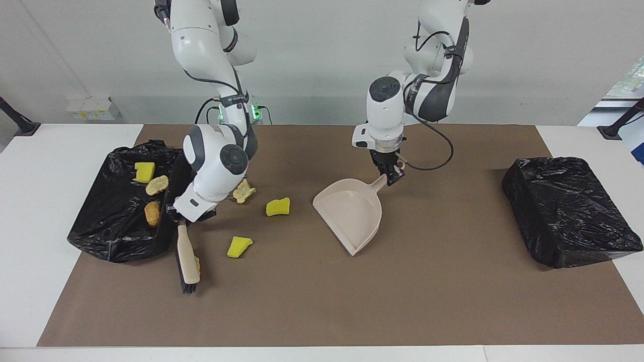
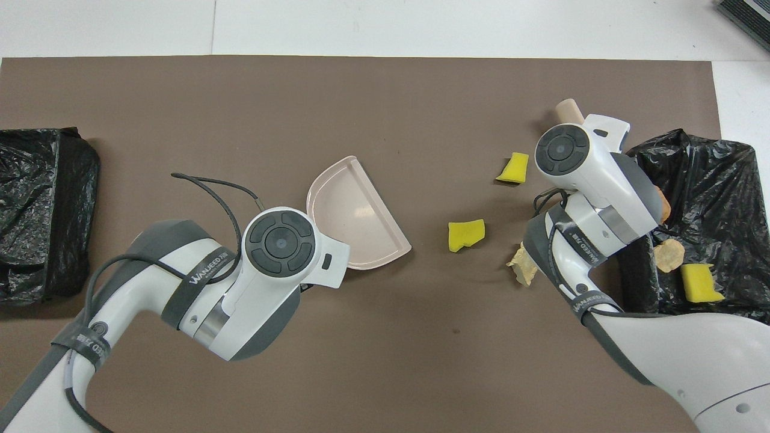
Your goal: Sweep and dump trash in bin
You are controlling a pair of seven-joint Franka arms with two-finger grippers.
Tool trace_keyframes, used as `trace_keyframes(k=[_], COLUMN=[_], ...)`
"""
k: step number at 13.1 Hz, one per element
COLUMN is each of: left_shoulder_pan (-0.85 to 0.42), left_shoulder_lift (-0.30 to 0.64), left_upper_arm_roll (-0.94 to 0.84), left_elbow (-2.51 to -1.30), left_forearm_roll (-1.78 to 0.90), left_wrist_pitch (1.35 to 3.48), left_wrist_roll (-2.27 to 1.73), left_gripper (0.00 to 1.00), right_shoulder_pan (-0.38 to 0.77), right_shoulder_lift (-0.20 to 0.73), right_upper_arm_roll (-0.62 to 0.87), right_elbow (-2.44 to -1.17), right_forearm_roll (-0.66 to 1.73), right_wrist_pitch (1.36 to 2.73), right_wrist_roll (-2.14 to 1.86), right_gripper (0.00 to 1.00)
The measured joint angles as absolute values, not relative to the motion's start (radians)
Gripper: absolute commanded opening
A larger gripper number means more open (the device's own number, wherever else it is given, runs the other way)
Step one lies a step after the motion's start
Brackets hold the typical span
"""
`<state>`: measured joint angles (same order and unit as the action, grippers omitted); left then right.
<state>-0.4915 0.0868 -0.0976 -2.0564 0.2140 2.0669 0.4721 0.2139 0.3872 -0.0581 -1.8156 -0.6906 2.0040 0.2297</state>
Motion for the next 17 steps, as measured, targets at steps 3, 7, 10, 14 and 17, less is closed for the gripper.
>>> trace_keyframes(k=[3, 7, 10, 14, 17], left_shoulder_pan=[-0.477, -0.474, -0.474, -0.474, -0.474], left_shoulder_lift=[0.078, 0.081, 0.094, 0.108, 0.108], left_upper_arm_roll=[-0.097, -0.097, -0.099, -0.104, -0.104], left_elbow=[-2.076, -2.088, -2.096, -2.107, -2.119], left_forearm_roll=[0.214, 0.214, 0.214, 0.214, 0.214], left_wrist_pitch=[2.068, 2.099, 2.137, 2.155, 2.156], left_wrist_roll=[0.612, 0.674, 0.682, 0.683, 0.683], left_gripper=[0.00, 0.00, 0.00, 0.00, 0.00], right_shoulder_pan=[0.270, 0.370, 0.396, 0.377, 0.280], right_shoulder_lift=[0.366, 0.340, 0.288, 0.205, 0.211], right_upper_arm_roll=[-0.056, -0.053, -0.052, -0.066, -0.070], right_elbow=[-1.845, -1.853, -1.834, -1.805, -1.812], right_forearm_roll=[-0.603, -0.366, -0.255, -0.306, -0.391], right_wrist_pitch=[1.970, 1.881, 1.807, 1.733, 1.824], right_wrist_roll=[0.224, 0.222, 0.220, 0.149, 0.100], right_gripper=[0.00, 0.00, 0.00, 0.00, 0.00])
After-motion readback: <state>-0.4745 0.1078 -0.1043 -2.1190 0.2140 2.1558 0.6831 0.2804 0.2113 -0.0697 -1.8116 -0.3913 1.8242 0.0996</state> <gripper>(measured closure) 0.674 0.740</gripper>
